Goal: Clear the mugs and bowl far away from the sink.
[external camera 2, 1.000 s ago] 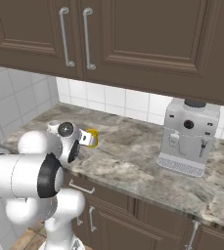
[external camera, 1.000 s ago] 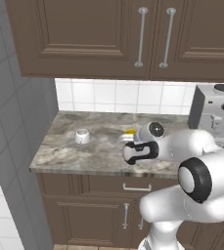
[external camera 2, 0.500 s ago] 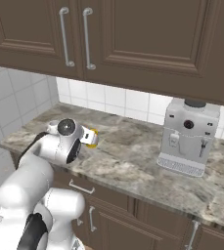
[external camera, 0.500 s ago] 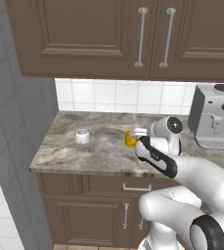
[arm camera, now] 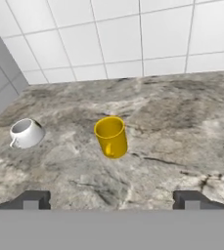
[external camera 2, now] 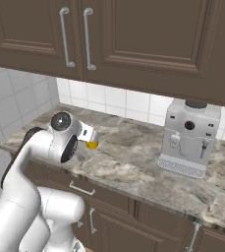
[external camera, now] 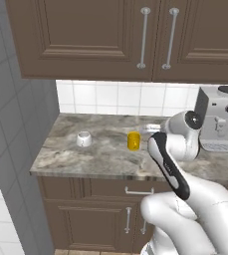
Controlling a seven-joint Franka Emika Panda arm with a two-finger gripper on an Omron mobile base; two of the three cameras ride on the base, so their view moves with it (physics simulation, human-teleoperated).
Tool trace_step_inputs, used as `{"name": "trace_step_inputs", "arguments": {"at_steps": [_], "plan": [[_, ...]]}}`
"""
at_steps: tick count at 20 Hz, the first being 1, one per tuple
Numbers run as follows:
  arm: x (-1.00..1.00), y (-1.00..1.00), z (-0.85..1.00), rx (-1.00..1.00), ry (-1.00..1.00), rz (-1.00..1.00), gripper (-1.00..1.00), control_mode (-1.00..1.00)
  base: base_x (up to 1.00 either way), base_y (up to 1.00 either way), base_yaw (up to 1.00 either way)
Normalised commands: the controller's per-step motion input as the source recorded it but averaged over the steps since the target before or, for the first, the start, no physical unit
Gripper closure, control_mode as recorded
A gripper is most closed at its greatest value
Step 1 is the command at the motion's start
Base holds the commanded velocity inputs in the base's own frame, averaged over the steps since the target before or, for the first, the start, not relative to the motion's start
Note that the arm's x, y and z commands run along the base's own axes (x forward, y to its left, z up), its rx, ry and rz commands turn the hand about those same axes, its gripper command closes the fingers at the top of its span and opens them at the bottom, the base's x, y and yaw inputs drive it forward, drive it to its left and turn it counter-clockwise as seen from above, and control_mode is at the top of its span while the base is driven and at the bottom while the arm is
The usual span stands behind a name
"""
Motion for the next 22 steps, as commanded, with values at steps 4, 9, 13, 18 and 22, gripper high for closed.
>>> {"name": "trace_step_inputs", "arguments": {"at_steps": [4,9,13,18,22], "plan": [[-0.59,0.0,0.04,0.0,-0.01,0.0,-1.0,-1.0,0.0,0.0,0.0],[-0.71,0.0,0.1,0.0,0.0,0.0,-1.0,-1.0,0.0,0.0,0.0],[-0.71,0.0,0.33,0.0,0.0,0.0,-1.0,-1.0,0.0,0.0,0.0],[-0.7,0.0,0.39,0.0,0.03,-0.01,-1.0,-1.0,0.0,0.0,0.0],[-0.85,0.0,0.35,0.0,0.08,-0.04,-1.0,-1.0,0.0,0.0,0.0]]}}
